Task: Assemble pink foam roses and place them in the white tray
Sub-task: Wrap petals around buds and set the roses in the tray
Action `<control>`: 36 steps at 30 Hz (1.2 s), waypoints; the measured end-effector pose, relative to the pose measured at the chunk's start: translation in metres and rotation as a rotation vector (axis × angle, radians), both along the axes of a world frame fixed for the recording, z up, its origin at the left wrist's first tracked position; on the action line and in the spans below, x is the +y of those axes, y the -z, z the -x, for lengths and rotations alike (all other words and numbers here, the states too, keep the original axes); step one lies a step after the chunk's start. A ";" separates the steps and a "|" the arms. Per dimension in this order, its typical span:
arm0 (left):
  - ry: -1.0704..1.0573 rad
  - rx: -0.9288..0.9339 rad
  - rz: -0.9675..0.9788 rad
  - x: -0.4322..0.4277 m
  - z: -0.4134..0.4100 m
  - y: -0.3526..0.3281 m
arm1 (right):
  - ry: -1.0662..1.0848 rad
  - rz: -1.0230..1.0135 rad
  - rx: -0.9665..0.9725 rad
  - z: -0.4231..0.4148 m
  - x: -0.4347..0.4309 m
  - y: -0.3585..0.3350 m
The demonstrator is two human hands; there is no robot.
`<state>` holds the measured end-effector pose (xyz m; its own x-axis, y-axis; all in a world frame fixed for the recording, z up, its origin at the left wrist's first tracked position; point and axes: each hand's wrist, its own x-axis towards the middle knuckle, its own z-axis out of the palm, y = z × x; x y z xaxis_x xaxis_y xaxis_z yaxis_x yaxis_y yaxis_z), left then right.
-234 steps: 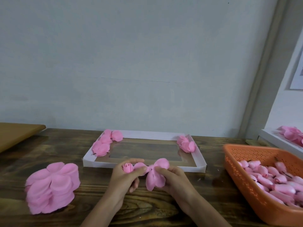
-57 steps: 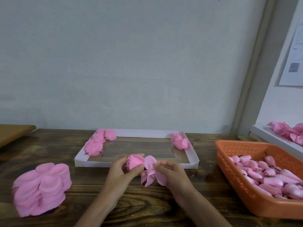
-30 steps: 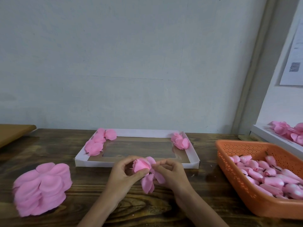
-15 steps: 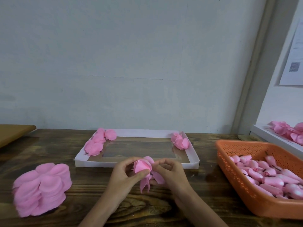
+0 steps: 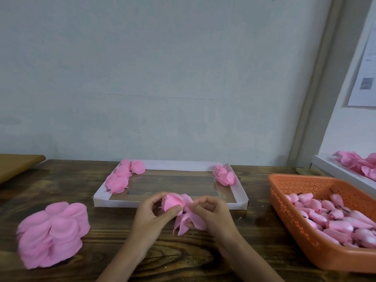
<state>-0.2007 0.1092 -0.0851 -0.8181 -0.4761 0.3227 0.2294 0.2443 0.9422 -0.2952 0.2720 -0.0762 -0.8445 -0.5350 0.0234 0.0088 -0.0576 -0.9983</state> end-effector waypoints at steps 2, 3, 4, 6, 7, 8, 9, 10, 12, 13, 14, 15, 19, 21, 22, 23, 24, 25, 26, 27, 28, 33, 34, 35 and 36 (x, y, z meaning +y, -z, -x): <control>0.001 -0.018 0.005 0.000 0.000 0.001 | 0.007 -0.009 0.007 0.000 0.000 0.000; 0.002 -0.023 0.011 0.001 0.000 0.001 | 0.008 -0.009 0.008 -0.001 0.000 0.000; 0.003 -0.028 0.018 0.001 0.000 0.002 | 0.005 -0.006 0.007 -0.002 0.000 0.000; 0.000 -0.043 0.028 0.002 0.001 0.002 | -0.012 0.010 0.001 -0.003 0.001 -0.001; -0.001 -0.048 0.031 0.002 0.001 0.002 | -0.016 0.015 -0.002 -0.003 0.001 -0.001; -0.001 -0.050 0.031 0.002 0.001 0.002 | -0.017 0.013 -0.004 -0.003 0.001 -0.001; -0.001 -0.051 0.030 0.001 0.001 0.002 | -0.017 0.006 0.000 -0.003 0.001 -0.001; -0.002 -0.050 0.029 0.002 0.001 0.002 | -0.017 -0.001 0.007 -0.003 0.001 -0.001; 0.000 -0.039 0.036 0.002 0.000 0.002 | -0.020 -0.003 0.016 -0.003 0.001 -0.001; 0.004 -0.034 0.045 0.002 0.000 0.001 | -0.026 0.008 0.011 -0.004 0.001 -0.002; 0.008 -0.030 0.053 0.002 0.000 0.001 | -0.033 0.019 0.005 -0.005 0.001 -0.003; 0.010 -0.025 0.059 0.002 0.000 0.001 | -0.034 0.021 0.007 -0.006 0.001 -0.003; -0.009 -0.015 0.056 0.003 0.000 0.001 | -0.011 -0.007 0.051 -0.007 0.000 -0.004; -0.015 -0.003 0.064 0.002 0.001 0.001 | -0.002 -0.028 0.076 -0.007 0.000 -0.004; -0.018 -0.002 0.067 0.002 0.001 0.001 | 0.002 -0.037 0.081 -0.008 0.000 -0.005; -0.021 -0.005 0.066 0.002 0.001 0.001 | 0.004 -0.041 0.085 -0.007 0.000 -0.005; -0.021 -0.010 0.064 0.002 0.000 0.001 | 0.002 -0.042 0.089 -0.007 0.000 -0.005; -0.020 -0.013 0.067 0.003 0.000 0.001 | 0.000 -0.041 0.094 -0.007 0.000 -0.004; -0.016 -0.015 0.076 0.003 0.000 0.001 | -0.002 -0.040 0.097 -0.007 0.000 -0.004; -0.010 -0.017 0.087 0.003 0.000 0.002 | -0.003 -0.039 0.094 -0.007 -0.001 -0.004; -0.004 -0.020 0.093 0.004 0.000 0.002 | -0.005 -0.035 0.087 -0.007 -0.001 -0.003; -0.008 -0.004 0.099 0.005 0.000 0.001 | -0.029 0.006 0.057 -0.007 -0.001 -0.003; -0.006 0.003 0.097 0.004 -0.001 0.000 | -0.032 0.009 0.059 -0.008 -0.002 -0.004; -0.001 0.016 0.098 0.004 -0.001 0.000 | -0.033 0.006 0.073 -0.008 -0.002 -0.004; 0.003 0.030 0.102 0.004 -0.002 0.000 | -0.029 -0.005 0.099 -0.009 -0.002 -0.005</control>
